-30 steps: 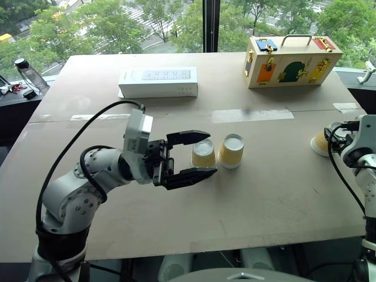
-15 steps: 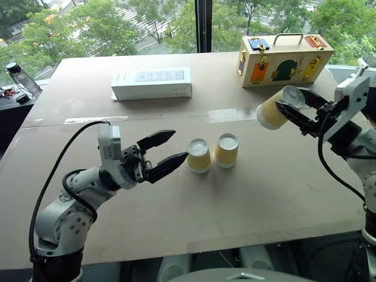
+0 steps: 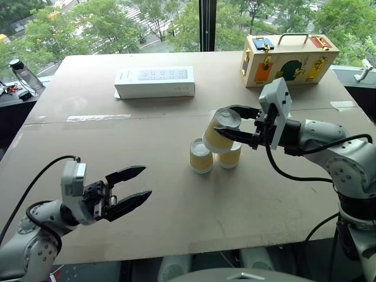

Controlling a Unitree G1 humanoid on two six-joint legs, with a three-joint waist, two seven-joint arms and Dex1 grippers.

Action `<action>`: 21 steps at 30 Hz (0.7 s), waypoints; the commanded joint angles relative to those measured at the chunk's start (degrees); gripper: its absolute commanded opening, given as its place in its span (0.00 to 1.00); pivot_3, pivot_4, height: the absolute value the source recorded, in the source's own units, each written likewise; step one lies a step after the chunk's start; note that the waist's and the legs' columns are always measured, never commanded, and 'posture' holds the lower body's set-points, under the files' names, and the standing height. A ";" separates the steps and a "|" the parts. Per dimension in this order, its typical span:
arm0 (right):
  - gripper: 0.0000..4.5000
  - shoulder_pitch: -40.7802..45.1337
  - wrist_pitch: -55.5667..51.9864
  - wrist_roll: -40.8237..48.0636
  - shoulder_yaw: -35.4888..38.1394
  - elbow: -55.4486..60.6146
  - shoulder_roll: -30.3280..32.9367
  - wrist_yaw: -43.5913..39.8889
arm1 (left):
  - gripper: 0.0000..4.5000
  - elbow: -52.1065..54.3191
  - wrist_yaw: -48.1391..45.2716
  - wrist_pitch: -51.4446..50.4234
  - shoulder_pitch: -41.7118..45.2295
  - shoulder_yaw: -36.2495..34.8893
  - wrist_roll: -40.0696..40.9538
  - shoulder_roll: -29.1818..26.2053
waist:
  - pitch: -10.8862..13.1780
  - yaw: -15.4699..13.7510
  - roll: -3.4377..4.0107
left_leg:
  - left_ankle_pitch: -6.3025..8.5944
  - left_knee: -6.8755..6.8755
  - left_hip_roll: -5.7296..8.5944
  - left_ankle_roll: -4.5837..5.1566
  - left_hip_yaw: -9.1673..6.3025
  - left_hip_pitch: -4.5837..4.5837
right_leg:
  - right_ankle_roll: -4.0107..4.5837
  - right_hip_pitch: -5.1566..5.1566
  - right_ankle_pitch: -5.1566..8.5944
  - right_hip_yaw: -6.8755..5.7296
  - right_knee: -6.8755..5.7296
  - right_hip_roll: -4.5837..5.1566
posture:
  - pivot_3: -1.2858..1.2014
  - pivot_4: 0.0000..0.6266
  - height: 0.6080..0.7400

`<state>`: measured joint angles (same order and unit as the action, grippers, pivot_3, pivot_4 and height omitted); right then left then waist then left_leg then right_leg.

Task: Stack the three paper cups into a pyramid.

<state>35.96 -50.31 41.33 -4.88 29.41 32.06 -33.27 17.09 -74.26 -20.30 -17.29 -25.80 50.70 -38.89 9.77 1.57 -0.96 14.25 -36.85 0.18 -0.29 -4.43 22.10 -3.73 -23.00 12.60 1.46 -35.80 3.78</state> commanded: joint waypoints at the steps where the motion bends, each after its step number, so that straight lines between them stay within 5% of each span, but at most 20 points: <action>1: 0.50 2.52 0.40 -1.77 -1.15 -0.09 0.90 -1.31 | 1.00 -0.92 -2.69 3.37 -1.68 -2.30 -0.74 0.62 | 0.00 0.06 0.00 | 0.00 0.00 0.00 0.00 0.00 0.00 | 0.00 -0.01 0.00 0.01 0.00 0.00 | 0.52 0.24 1.00; 13: 0.50 5.18 2.04 -7.49 -5.22 -4.62 1.18 -5.55 | 1.00 -7.46 -7.54 8.13 -0.38 -6.60 1.74 2.13 | -0.03 0.26 -0.06 | 0.00 0.03 -0.01 0.00 0.02 0.07 | -0.01 -0.10 -0.01 0.01 -0.01 0.00 | 0.52 0.24 1.00; 17: 0.94 5.48 2.94 -9.16 -5.47 -5.27 1.86 -7.32 | 1.00 -7.88 -7.74 7.41 1.20 -7.27 3.17 2.86 | -0.04 0.27 -0.06 | 0.00 0.02 -0.01 0.00 0.01 0.07 | -0.01 -0.10 -0.01 0.00 -0.03 0.00 | 0.52 0.24 1.00; 21: 0.98 4.89 3.57 -8.65 -2.81 -3.59 2.48 -8.38 | 1.00 -7.60 -6.97 6.62 2.34 -7.15 4.32 3.93 | -0.04 0.42 -0.06 | 0.00 0.03 -0.01 0.00 0.01 0.11 | -0.10 -0.15 -0.07 0.00 -0.03 0.00 | 0.52 0.24 1.00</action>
<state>40.22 -48.34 32.05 -10.58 23.42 33.89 -40.90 8.62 -81.34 -13.68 -15.28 -31.58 53.15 -35.26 9.73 1.98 -1.03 14.25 -36.83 0.17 -0.29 -4.42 22.25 -3.89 -23.17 12.49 1.47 -35.83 3.78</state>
